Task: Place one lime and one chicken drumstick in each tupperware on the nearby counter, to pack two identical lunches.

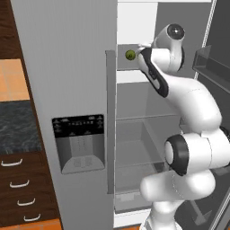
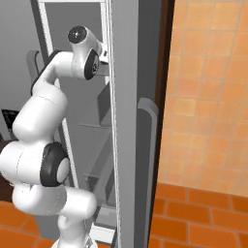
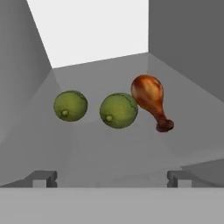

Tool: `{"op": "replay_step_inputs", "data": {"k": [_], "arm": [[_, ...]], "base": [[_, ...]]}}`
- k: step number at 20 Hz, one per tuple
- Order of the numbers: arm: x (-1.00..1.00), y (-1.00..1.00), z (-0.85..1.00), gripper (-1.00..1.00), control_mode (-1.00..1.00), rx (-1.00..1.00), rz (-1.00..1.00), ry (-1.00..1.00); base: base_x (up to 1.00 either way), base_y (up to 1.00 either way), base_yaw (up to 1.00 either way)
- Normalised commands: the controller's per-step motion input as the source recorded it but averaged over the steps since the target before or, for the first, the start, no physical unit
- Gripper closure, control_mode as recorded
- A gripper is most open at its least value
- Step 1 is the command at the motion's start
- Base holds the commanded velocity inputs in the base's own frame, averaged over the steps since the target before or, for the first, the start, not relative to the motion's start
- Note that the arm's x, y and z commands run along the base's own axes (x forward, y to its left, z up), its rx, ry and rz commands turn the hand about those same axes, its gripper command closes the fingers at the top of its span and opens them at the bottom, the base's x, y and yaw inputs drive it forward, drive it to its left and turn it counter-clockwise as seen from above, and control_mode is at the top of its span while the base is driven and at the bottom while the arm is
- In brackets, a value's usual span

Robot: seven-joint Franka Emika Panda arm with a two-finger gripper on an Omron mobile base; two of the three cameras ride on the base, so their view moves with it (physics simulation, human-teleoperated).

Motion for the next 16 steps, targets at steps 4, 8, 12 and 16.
{"op": "replay_step_inputs", "data": {"k": [4, 8, 12, 16], "arm": [[0.91, -0.02, -0.05, -1.00, -1.00, -0.01, -0.01, 0.09], [0.85, -0.06, -0.06, -1.00, -1.00, 0.00, -0.08, 0.14], [0.79, -0.06, -0.20, -1.00, -1.00, -0.01, -0.12, 0.12], [0.60, -0.19, -0.15, -1.00, -1.00, 0.00, -0.10, 0.09]], "base": [[0.00, 0.00, 0.00], [0.00, 0.00, 0.00], [0.00, 0.00, 0.00], [0.00, 0.00, 0.00]]}}
